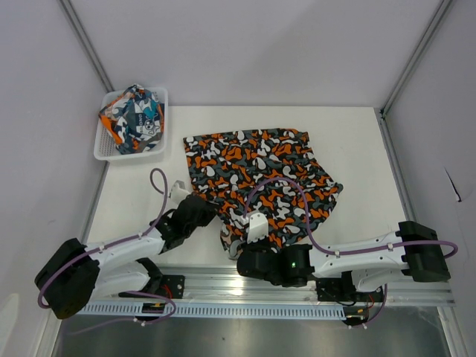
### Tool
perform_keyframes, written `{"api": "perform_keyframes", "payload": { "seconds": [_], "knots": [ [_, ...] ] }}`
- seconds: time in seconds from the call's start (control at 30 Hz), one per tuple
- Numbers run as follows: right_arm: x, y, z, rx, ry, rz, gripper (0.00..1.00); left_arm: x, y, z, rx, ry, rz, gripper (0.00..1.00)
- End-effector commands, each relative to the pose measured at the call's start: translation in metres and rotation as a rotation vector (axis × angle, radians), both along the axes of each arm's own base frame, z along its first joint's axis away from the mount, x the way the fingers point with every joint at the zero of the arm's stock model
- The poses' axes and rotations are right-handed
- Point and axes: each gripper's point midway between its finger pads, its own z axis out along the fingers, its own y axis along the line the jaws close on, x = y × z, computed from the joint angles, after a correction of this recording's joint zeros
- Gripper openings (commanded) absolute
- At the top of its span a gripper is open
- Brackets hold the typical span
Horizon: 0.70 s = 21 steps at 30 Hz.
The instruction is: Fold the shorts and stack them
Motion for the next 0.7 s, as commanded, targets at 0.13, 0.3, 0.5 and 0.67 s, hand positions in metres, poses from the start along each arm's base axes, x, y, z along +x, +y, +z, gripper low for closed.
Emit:
{"api": "perform_keyframes", "payload": {
  "seconds": [0.13,0.3,0.5,0.67],
  "knots": [
    [0.001,0.002,0.018,0.031,-0.025,-0.027,0.0,0.031,0.036,0.029,0.177,-0.07,0.099,0.02],
    [-0.001,0.003,0.017,0.024,-0.026,-0.022,0.0,0.04,0.045,0.028,0.216,-0.071,0.129,0.07],
    [-0.004,0.007,0.019,0.024,-0.029,-0.012,0.0,0.048,0.057,0.007,0.274,-0.002,0.143,0.09],
    [-0.008,0.013,0.012,0.009,-0.013,0.01,0.0,0.051,0.066,-0.003,0.303,0.037,0.15,0.09]
  ]
}}
